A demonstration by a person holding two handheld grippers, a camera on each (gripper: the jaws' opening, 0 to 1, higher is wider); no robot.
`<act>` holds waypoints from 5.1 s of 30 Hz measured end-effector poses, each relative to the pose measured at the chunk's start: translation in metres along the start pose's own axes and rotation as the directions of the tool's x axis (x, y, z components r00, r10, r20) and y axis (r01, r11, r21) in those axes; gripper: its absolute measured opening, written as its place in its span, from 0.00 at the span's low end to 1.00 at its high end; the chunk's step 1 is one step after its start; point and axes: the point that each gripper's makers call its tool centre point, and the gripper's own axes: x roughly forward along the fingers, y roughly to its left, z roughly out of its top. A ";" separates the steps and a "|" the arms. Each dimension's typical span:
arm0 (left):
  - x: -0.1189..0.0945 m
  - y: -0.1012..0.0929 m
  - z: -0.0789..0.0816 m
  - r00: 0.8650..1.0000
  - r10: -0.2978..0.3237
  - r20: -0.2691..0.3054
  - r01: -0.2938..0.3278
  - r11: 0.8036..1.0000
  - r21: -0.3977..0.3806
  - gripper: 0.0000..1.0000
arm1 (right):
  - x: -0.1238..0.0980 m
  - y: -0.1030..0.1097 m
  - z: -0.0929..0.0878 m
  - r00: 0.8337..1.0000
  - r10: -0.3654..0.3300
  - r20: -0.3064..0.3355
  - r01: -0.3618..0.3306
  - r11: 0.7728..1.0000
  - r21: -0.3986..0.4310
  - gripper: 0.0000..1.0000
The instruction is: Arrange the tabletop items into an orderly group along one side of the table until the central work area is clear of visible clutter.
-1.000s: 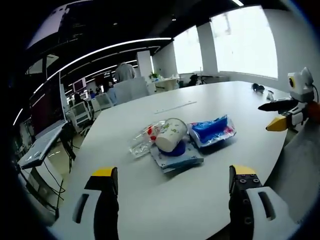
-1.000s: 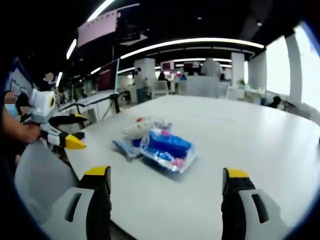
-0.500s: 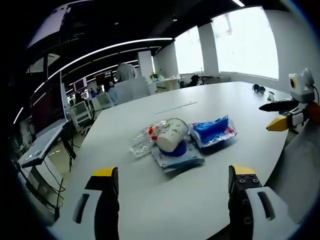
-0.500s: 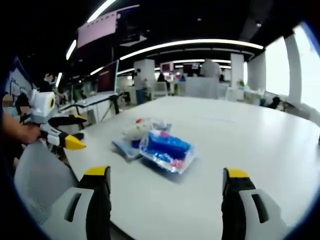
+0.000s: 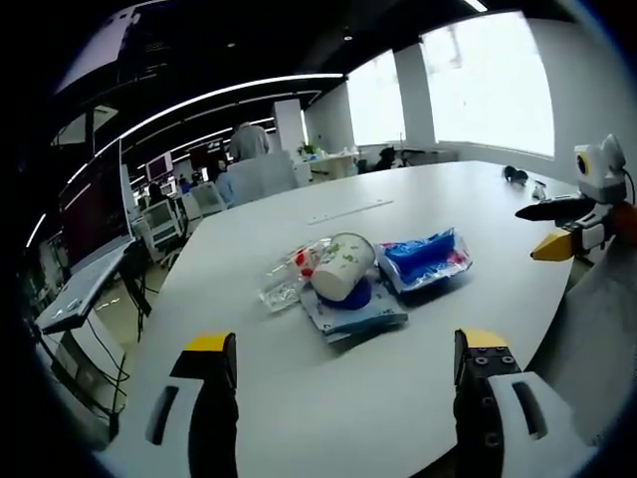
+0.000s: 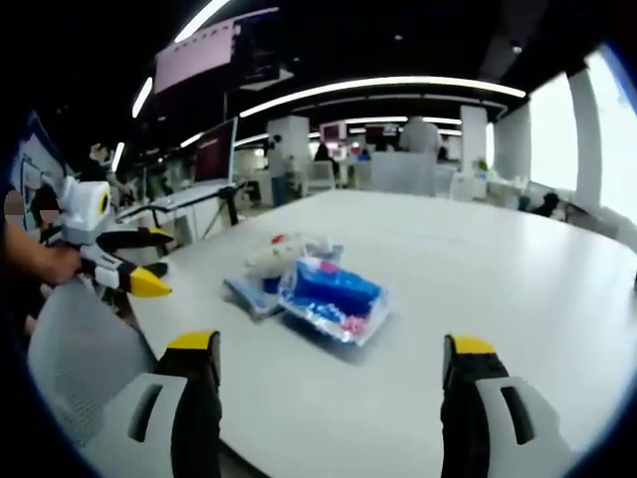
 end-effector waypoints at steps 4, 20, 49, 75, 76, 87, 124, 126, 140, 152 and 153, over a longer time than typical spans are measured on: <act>0.000 -0.001 -0.001 1.000 -0.004 -0.004 0.004 1.000 0.002 0.90 | 0.000 0.000 0.000 1.000 -0.003 -0.001 0.003 1.000 0.000 0.90; 0.002 0.002 -0.003 1.000 -0.002 -0.015 0.003 1.000 0.009 0.89 | 0.001 0.001 0.000 1.000 -0.001 -0.006 0.001 1.000 -0.009 0.90; 0.003 -0.001 -0.006 0.999 -0.012 -0.034 0.013 0.999 0.038 0.87 | -0.003 0.000 0.013 0.998 -0.013 0.053 0.015 0.999 -0.047 0.90; 0.002 -0.008 -0.002 0.996 -0.087 -0.031 0.087 0.996 0.012 0.88 | 0.016 -0.001 0.013 0.998 0.014 -0.058 -0.020 0.995 -0.102 0.93; 0.002 -0.008 -0.001 0.996 -0.088 -0.026 0.089 0.996 0.016 0.88 | 0.018 -0.001 0.015 0.998 0.013 -0.059 -0.020 0.994 -0.104 0.92; 0.013 0.010 0.008 0.992 -0.123 0.003 0.122 0.990 0.064 0.85 | 0.038 -0.002 0.013 0.990 0.033 -0.137 -0.059 0.980 -0.188 0.86; 0.077 0.031 0.031 0.973 -0.231 0.031 0.223 0.961 0.163 0.74 | 0.073 -0.032 0.091 0.996 -0.066 -0.057 0.053 0.975 -0.214 0.83; 0.079 0.033 0.032 0.973 -0.227 0.032 0.219 0.961 0.168 0.71 | 0.077 -0.032 0.092 0.997 -0.055 -0.059 0.042 0.976 -0.214 0.83; 0.101 0.059 0.036 0.983 -0.183 0.007 0.178 0.966 0.186 0.65 | 0.100 -0.035 0.099 0.998 0.008 -0.055 -0.017 0.987 -0.159 0.67; 0.115 0.071 0.040 0.991 -0.133 -0.030 0.137 0.961 0.239 0.52 | 0.134 -0.028 0.108 0.992 0.102 -0.073 -0.110 0.987 -0.121 0.48; 0.117 0.072 0.040 0.991 -0.129 -0.036 0.134 0.958 0.254 0.50 | 0.137 -0.027 0.109 0.991 0.108 -0.078 -0.117 0.985 -0.124 0.47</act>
